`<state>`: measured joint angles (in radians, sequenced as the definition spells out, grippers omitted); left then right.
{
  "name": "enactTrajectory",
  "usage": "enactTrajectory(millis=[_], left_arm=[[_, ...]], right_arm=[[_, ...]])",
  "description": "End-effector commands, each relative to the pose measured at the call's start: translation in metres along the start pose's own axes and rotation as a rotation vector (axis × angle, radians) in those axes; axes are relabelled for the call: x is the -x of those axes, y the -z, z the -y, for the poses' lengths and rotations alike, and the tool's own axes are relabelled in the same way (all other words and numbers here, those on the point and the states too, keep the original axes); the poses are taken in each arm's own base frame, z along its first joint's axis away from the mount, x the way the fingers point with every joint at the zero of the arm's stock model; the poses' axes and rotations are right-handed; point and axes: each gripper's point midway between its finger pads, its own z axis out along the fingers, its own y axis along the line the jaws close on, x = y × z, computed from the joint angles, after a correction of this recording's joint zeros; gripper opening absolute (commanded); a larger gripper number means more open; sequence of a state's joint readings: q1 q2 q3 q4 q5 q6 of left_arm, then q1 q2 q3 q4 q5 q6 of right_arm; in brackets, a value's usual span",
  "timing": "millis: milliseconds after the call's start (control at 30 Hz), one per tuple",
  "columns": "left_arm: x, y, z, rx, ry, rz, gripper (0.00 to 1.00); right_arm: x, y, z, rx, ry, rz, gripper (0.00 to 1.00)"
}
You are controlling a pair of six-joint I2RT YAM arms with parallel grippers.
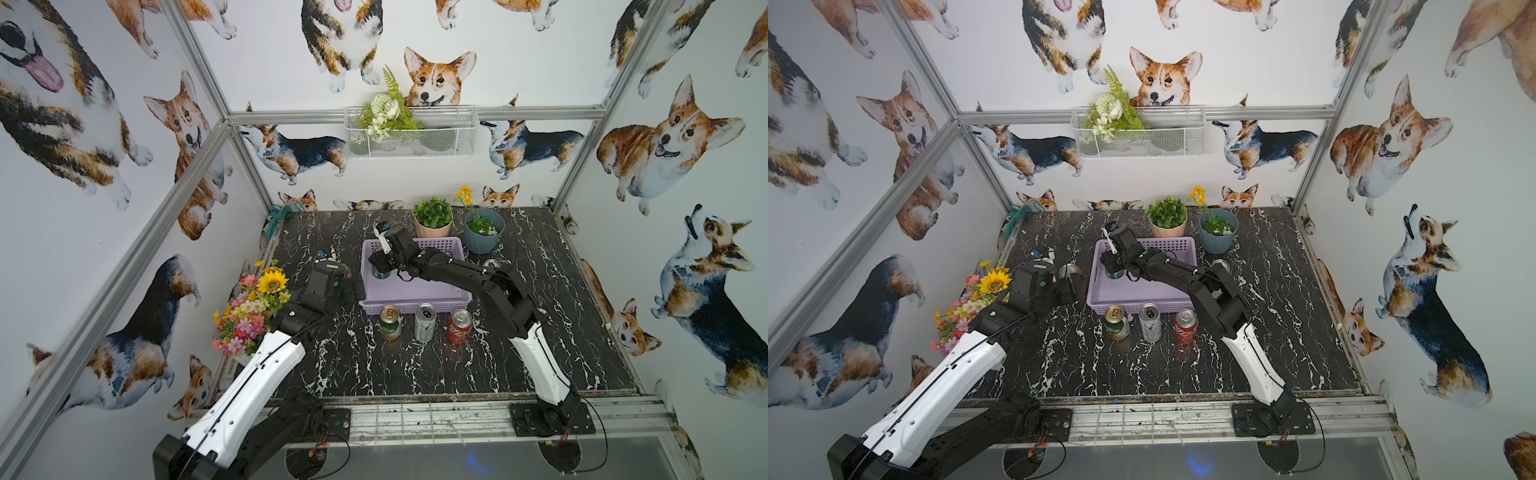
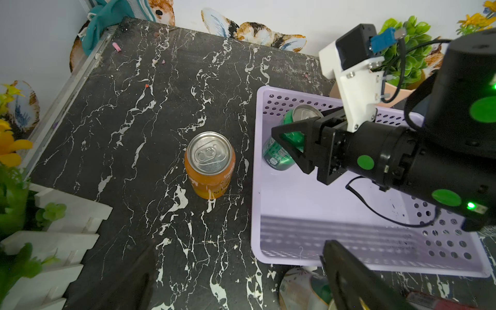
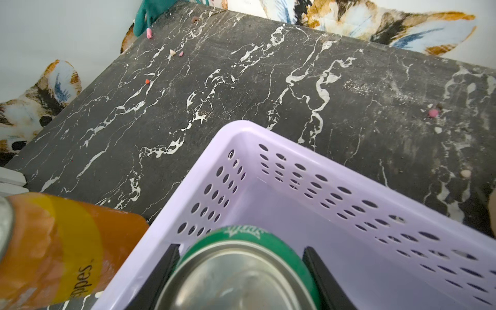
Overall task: Take out the drinks from the basket
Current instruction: Pick up the drink from the basket.
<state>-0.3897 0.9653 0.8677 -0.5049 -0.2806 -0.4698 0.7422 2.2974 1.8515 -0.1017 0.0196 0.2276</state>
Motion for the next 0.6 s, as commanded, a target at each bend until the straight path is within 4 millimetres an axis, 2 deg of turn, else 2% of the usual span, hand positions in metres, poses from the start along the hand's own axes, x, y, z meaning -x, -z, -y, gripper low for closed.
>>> enactTrajectory(millis=[0, 133, 167, 267, 467, 567], left_arm=[[0.001, -0.002, 0.001, -0.005, 0.002, 0.006, 1.00], [0.001, -0.002, 0.002, -0.013, 0.002, 0.004, 1.00], [0.001, -0.002, 0.003, -0.018, 0.003, 0.005, 1.00], [0.003, -0.001, 0.006, -0.030, 0.005, 0.007, 1.00], [0.006, 0.000, 0.010, -0.051, -0.001, 0.013, 1.00], [0.007, -0.001, 0.011, -0.057, -0.006, 0.010, 1.00]], right_arm=[[0.048, 0.025, -0.014, 0.047, 0.018, 0.143, 0.40], [0.078, 0.065, -0.016, 0.039, 0.026, 0.218, 0.39], [0.088, 0.083, -0.016, 0.036, 0.029, 0.246, 0.38], [0.099, 0.130, -0.007, -0.005, 0.027, 0.296, 0.38], [0.078, 0.228, 0.026, -0.090, -0.041, 0.373, 0.37], [0.061, 0.266, 0.041, -0.147, -0.066, 0.380, 0.37]])
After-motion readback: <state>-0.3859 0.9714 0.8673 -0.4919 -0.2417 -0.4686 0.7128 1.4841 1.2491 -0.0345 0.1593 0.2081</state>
